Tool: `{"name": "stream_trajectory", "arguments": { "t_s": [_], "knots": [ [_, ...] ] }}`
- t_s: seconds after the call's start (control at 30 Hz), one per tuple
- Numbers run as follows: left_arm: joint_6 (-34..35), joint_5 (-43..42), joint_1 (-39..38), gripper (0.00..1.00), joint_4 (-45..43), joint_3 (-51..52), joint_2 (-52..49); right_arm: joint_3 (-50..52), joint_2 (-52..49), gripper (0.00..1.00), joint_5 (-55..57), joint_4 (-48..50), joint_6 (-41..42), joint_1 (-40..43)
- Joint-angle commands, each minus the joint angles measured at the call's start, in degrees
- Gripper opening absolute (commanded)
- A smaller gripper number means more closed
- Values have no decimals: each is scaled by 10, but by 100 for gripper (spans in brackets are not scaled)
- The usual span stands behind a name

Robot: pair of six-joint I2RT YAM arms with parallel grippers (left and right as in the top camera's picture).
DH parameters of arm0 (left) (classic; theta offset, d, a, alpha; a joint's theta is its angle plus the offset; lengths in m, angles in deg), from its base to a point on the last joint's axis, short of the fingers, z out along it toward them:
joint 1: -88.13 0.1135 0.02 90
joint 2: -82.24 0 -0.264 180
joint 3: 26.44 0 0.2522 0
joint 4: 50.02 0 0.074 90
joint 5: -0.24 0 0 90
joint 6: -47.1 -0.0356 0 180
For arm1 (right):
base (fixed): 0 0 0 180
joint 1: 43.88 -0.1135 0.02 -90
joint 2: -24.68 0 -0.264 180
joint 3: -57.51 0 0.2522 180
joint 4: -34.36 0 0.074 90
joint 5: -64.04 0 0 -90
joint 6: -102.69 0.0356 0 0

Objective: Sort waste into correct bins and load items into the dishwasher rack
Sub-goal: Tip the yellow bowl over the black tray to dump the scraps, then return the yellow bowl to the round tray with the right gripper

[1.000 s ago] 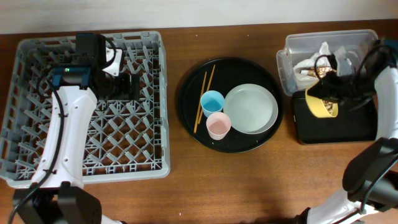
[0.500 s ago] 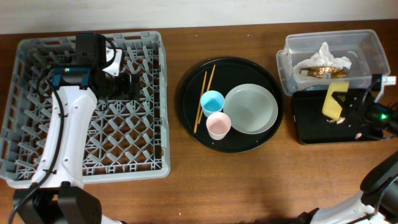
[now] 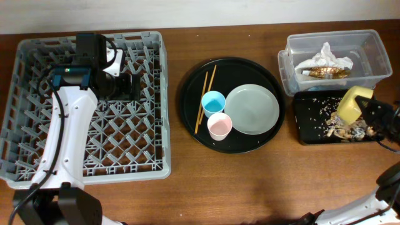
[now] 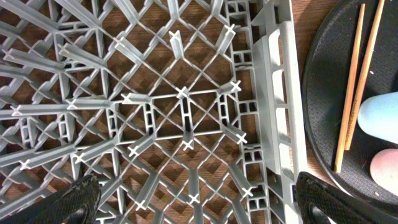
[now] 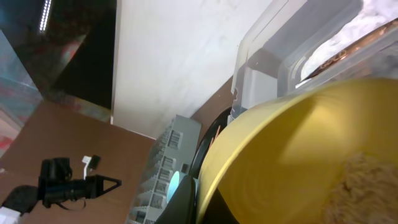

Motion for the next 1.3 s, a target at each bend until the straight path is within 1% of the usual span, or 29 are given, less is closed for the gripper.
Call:
{"name": "stream_trajectory", "arguments": {
  "t_s": [0.0,0.1,0.2,0.33,0.4,0.47,0.53,0.6,0.67,0.7,0.73,0.8,0.87,0.9,1.03,1.2,1.23,1.27],
  "knots": [
    [3,4,3,99,-1,-8,-1,3,-6,4,-28,-8,11,0],
    [3,4,3,99,-1,-8,-1,3,-6,4,-28,-42,17,-1],
    [3,4,3,99,-1,-8,-1,3,-6,4,-28,-53,19,-1],
    [3,4,3,99,-1,-8,-1,2,-6,4,-27,-44,139,-19],
    [3,4,3,99,-1,-8,-1,2,-6,5,-28,1,152,-15],
    [3,4,3,99,-1,-8,-1,2,-6,5,-28,2,159,-23],
    [3,4,3,99,-1,-8,-1,1,-6,5,-27,27,192,-27],
    [3,4,3,99,-1,-8,-1,1,-6,4,-27,54,245,-24],
    [3,4,3,99,-1,-8,-1,2,-6,4,-27,52,264,-26],
    [3,4,3,99,-1,-8,-1,2,-6,4,-27,66,269,-24],
    [3,4,3,99,-1,-8,-1,2,-6,4,-27,66,290,-23],
    [3,4,3,99,-1,-8,-1,2,-6,4,-27,77,296,-23],
    [3,4,3,99,-1,-8,-1,2,-6,4,-27,84,338,-19],
    [3,4,3,99,-1,-8,-1,2,-6,4,-27,84,339,-19],
    [3,4,3,99,-1,-8,-1,2,-6,4,-17,94,442,-19],
    [3,4,3,99,-1,-8,-1,2,-6,4,-28,128,433,-21],
    [3,4,3,99,-1,-8,-1,-2,-2,4,-28,136,404,-25],
    [3,4,3,99,-1,-8,-1,-7,9,4,-28,135,349,-35]
  ]
}}
